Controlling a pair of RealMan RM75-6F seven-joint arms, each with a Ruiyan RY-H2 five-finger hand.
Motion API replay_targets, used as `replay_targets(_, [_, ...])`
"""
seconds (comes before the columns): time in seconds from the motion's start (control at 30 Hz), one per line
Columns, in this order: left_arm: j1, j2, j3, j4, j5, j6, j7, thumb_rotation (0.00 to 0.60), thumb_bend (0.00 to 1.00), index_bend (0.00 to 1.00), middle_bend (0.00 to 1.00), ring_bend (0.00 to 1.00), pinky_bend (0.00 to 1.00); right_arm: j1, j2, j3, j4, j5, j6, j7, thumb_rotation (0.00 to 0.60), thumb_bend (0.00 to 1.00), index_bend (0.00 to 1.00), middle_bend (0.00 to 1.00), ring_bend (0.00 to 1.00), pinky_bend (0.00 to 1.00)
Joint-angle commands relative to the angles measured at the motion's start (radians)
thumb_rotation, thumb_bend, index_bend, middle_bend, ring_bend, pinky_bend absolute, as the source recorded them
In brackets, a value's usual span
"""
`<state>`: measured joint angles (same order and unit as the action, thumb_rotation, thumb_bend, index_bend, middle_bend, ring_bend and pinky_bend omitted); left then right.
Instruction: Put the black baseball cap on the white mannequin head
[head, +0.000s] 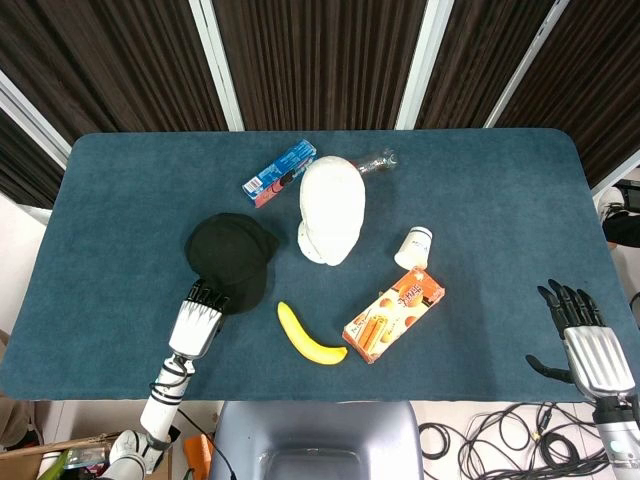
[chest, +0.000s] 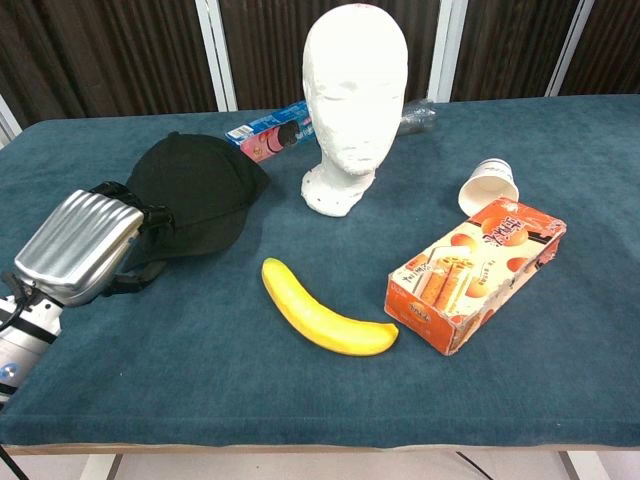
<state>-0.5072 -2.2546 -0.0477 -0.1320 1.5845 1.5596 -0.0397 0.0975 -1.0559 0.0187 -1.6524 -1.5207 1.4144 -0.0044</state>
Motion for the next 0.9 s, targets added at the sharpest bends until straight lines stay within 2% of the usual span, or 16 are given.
replay_targets(0.03, [-0.011,0.014,-0.001,0.006,-0.006,-0.006,0.011,0.600,0.47,0.61,0.67,0.50,0.34,0.000,0.001,0.001,0.000,0.002,0.000,0.002,0.600,0.09,0.00,0.00,0.00,0.00])
replay_targets(0.3, [-0.022,0.062,-0.014,0.002,-0.029,0.012,0.011,0.600,0.60,0.64,0.71,0.54,0.39,-0.002,0.001,0.001,0.002,0.001,0.001,0.005,0.600,0.09,0.00,0.00,0.00,0.00])
replay_targets(0.4, [-0.030,0.090,-0.018,0.000,-0.032,0.066,-0.025,0.600,0.64,0.65,0.72,0.56,0.44,-0.003,0.001,0.001,0.003,0.003,0.002,0.006,0.600,0.09,0.00,0.00,0.00,0.00])
replay_targets(0.53, [-0.045,0.114,-0.033,-0.008,-0.043,0.144,-0.081,0.600,0.66,0.65,0.73,0.57,0.44,-0.003,-0.001,0.000,0.001,0.002,0.001,0.000,0.600,0.09,0.00,0.00,0.00,0.00])
replay_targets(0.9, [-0.101,0.162,-0.119,-0.019,-0.116,0.328,-0.175,0.600,0.69,0.67,0.75,0.59,0.44,-0.001,-0.009,0.000,-0.003,0.008,-0.009,-0.023,0.600,0.09,0.00,0.00,0.00,0.00])
